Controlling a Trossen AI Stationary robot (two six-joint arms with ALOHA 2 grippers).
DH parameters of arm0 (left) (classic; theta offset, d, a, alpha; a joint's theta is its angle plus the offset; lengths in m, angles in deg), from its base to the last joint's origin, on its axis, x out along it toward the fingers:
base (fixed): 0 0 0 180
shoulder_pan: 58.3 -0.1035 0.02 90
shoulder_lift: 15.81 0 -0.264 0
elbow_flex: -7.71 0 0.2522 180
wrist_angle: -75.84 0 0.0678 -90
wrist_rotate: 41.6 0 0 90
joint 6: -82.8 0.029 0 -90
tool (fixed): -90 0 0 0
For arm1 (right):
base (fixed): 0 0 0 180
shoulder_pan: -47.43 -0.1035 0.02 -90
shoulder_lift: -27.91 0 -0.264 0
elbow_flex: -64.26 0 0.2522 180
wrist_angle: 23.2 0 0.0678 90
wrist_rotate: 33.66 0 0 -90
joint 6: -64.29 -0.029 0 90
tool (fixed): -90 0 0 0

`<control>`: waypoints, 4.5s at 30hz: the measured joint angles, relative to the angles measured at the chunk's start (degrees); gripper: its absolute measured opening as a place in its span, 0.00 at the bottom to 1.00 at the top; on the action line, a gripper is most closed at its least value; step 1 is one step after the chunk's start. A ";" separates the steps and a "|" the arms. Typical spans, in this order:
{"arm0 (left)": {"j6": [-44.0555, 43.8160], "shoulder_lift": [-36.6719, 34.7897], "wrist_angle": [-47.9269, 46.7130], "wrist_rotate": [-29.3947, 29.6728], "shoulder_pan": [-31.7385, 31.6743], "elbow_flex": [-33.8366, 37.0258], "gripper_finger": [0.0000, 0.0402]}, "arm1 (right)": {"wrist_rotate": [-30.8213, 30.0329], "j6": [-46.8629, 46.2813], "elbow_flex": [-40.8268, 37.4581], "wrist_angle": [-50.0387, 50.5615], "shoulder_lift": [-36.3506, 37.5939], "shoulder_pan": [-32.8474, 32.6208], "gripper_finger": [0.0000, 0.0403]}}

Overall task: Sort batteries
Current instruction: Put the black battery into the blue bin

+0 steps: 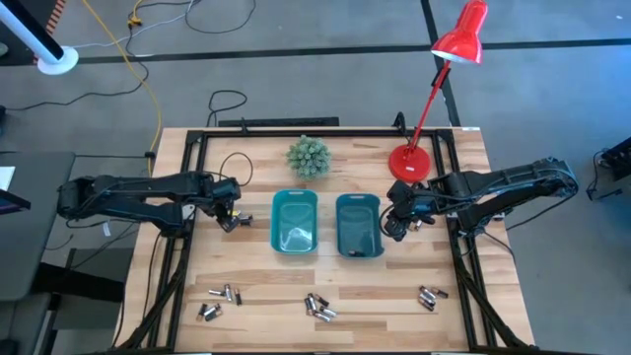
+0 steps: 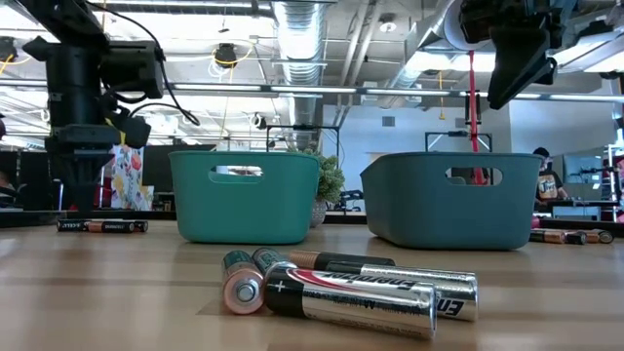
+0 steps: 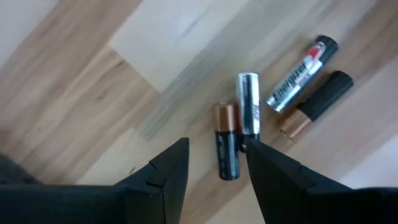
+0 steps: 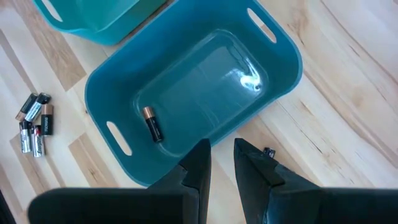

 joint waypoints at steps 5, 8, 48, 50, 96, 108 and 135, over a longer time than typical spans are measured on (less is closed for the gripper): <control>0.35 1.35 0.12 0.15 -0.90 0.00 0.39 | 0.00 0.12 0.00 0.00 0.00 -0.01 0.22; 0.86 3.07 0.53 -0.45 -1.27 0.00 0.39 | 0.00 0.71 0.00 -0.07 0.00 0.00 0.22; 0.51 15.80 2.48 -1.98 -1.54 -0.26 0.10 | 0.02 0.99 0.00 -0.24 -0.01 -0.02 0.22; 0.14 15.88 1.56 -1.81 -1.54 -0.59 0.10 | 0.02 0.91 0.00 -0.19 -0.01 -0.23 0.22; -5.85 47.23 -10.00 7.40 13.37 -72.54 0.10 | -2.75 -4.39 -25.79 -9.81 30.95 -15.10 0.21; 0.23 70.90 -7.98 2.66 15.85 -99.91 0.11 | -2.58 -3.02 -25.79 -8.91 31.78 -15.10 0.21; -2.10 81.98 -6.33 -3.86 15.70 -102.73 0.15 | -2.60 -1.35 -25.75 -8.30 31.78 -15.13 0.21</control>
